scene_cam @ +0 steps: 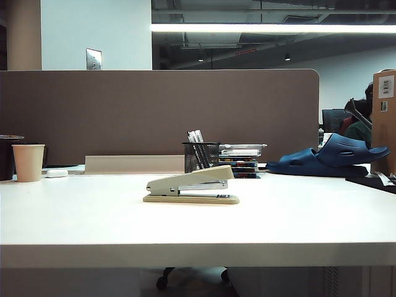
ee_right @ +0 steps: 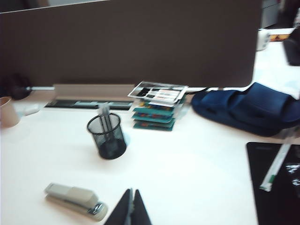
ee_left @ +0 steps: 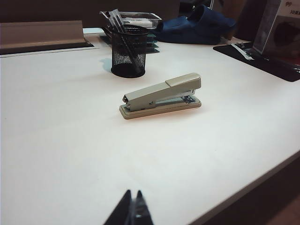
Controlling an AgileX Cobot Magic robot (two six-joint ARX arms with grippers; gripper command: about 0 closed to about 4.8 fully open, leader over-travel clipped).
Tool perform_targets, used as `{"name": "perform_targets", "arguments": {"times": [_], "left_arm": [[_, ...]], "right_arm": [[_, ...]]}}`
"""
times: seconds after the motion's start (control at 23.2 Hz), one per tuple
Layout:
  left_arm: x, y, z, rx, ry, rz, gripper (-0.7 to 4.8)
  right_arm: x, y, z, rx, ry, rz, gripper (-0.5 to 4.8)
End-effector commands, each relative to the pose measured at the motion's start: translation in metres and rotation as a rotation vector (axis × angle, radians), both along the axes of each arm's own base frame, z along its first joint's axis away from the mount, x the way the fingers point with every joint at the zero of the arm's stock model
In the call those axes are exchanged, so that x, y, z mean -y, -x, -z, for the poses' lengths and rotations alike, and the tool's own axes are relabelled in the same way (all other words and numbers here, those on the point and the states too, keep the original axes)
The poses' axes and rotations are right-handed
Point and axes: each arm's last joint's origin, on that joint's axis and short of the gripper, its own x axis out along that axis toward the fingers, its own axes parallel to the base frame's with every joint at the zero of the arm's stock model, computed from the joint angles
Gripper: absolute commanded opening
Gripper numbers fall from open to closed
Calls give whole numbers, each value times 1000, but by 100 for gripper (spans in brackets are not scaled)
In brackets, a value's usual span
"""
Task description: Press the stapler down.
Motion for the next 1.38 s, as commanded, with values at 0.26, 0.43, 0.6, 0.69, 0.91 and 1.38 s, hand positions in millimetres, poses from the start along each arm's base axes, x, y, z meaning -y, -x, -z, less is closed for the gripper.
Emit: {"name": "perform_targets", "arguments": {"times": [0.26,0.43,0.6,0.69,0.91,1.38], "left_arm": [[0,0,-1,6,0,4,-6],[0,0,-1,6,0,4,-6],[0,0,-1,7,0,4,-6],[0,0,-1,6,0,4,-6],[0,0,-1,6,0,4,-6],[0,0,-1,4,0,4,-6]], "right_arm": [[-5,-44,-20,-129,-28,-150,-9],[-20,-65,-18,-179,-28,-230,-9],[-37,-87,-9,-242,-22,-302,-9],[-48,-99,-1,-267,-17,-342,-9],[-76,-132,24,-337,-16,-413,-9],[-115,-189,85,-440,-34,-525,-9]]}}
